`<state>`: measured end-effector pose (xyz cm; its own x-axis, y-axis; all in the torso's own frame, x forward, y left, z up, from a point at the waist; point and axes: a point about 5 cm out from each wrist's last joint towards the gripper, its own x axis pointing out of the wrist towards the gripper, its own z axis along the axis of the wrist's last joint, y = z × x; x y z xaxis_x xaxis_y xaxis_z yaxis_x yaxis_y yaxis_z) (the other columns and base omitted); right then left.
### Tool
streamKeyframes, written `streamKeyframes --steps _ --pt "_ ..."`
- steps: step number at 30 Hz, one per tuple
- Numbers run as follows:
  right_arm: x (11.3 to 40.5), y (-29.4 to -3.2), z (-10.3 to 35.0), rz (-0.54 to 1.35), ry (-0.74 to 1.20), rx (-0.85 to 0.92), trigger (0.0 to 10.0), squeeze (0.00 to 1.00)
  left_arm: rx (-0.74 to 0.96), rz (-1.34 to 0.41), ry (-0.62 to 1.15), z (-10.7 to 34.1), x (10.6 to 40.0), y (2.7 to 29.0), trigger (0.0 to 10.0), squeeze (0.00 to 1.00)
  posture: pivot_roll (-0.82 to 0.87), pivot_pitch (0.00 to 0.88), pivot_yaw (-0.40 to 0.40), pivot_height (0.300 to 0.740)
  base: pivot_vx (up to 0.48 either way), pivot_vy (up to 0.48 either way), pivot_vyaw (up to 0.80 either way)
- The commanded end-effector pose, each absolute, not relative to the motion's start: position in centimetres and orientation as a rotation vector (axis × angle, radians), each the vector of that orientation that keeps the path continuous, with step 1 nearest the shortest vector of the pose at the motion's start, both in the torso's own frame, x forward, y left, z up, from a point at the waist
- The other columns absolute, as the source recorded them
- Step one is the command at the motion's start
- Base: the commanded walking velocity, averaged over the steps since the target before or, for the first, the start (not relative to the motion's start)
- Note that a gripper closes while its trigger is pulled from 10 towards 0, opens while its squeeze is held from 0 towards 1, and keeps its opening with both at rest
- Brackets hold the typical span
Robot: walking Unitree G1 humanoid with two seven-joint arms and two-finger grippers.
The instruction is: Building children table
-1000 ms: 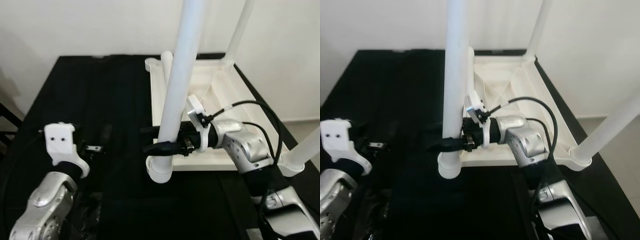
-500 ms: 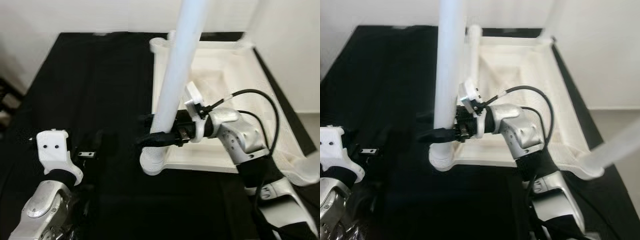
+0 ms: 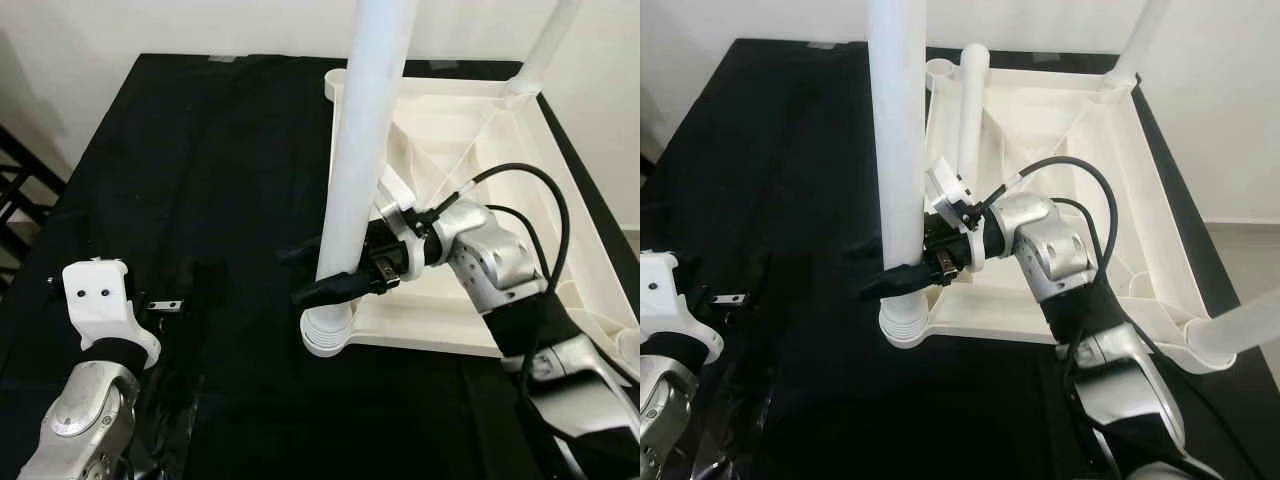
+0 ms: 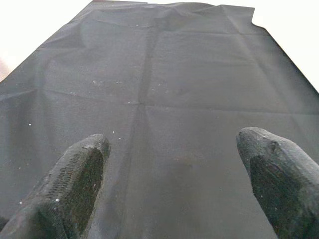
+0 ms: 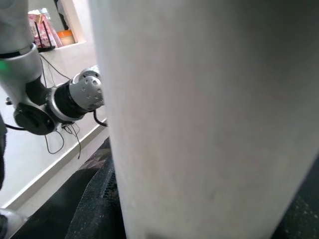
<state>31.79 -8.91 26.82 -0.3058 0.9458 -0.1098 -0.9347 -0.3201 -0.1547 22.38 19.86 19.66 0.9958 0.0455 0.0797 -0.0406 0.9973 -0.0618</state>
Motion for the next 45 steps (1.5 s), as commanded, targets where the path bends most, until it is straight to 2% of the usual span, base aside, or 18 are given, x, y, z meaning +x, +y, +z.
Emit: streamKeyframes --steps 1,19,33,45 --pt "31.8 -8.8 26.4 1.902 -0.041 -0.217 10.0 0.0 -0.058 0.046 -0.071 19.2 22.3 19.8 10.0 0.0 0.08 0.265 -0.065 0.74 0.0 0.0 0.0" --pt "33.0 -7.1 22.3 1.895 -0.027 -0.326 10.0 0.0 -0.041 0.041 -0.081 19.6 21.5 19.6 10.0 0.0 0.12 0.309 -0.078 0.74 0.0 0.0 0.0" --pt "34.0 -6.5 22.7 1.881 -0.071 -0.385 10.0 0.0 -0.021 0.04 -0.058 19.7 20.5 19.7 10.0 0.0 0.15 0.357 -0.074 0.74 0.0 0.0 0.0" --pt "33.8 -7.5 20.7 1.789 -0.048 -0.288 10.0 0.0 -0.03 0.033 -0.049 19.7 20.4 19.5 10.0 0.0 0.13 0.359 -0.081 0.74 0.0 0.0 0.0"
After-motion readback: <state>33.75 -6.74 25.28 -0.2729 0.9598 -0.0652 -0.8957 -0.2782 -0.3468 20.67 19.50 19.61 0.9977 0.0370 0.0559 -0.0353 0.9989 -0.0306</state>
